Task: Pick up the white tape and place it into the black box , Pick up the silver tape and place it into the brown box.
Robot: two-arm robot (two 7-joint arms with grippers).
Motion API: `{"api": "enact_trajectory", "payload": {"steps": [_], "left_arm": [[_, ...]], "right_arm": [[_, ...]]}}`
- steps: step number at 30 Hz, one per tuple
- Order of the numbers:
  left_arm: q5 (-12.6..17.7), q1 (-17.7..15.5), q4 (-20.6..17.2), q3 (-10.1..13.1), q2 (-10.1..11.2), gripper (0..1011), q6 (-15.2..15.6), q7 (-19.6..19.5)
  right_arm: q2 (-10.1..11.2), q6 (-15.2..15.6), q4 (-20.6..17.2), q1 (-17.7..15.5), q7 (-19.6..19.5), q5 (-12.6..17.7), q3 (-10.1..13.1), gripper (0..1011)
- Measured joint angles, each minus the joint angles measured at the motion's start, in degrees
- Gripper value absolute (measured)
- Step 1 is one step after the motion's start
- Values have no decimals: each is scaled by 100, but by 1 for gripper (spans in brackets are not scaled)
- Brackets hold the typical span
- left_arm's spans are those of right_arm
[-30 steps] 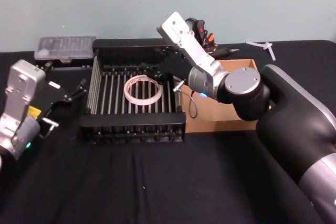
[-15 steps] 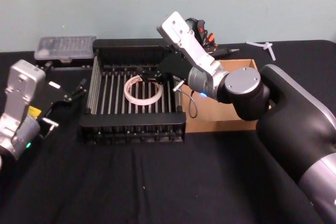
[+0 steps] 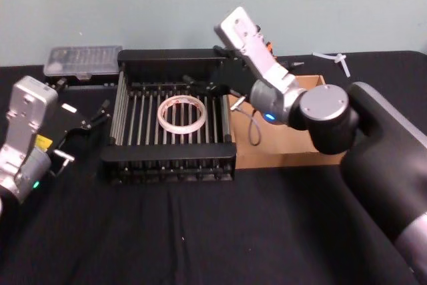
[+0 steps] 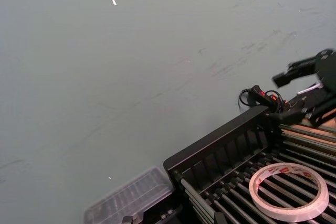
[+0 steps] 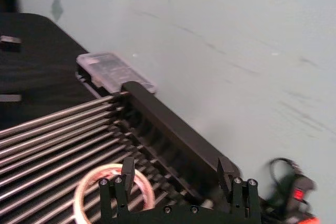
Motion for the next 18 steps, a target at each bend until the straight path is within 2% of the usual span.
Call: {"api": "enact_trajectory", "payload": {"steps": [5, 11, 14, 15, 18], "left_arm": [[0, 0, 0, 0, 0, 1001, 0, 0], [0, 0, 0, 0, 0, 1002, 0, 0], [0, 0, 0, 0, 0, 1001, 0, 0], [0, 0, 0, 0, -1, 1001, 0, 0], [0, 0, 0, 0, -1, 1001, 0, 0]], "right_arm": [[242, 156, -530, -284, -127, -3, 208, 1002], [659, 402, -1435, -885, -356, -5, 630, 1002], [801, 500, -1785, -1186, -449, -13, 813, 1002], [801, 500, -1785, -1186, -449, -13, 813, 1002], [918, 566, -2105, -1538, -543, -26, 1001, 1002]]}}
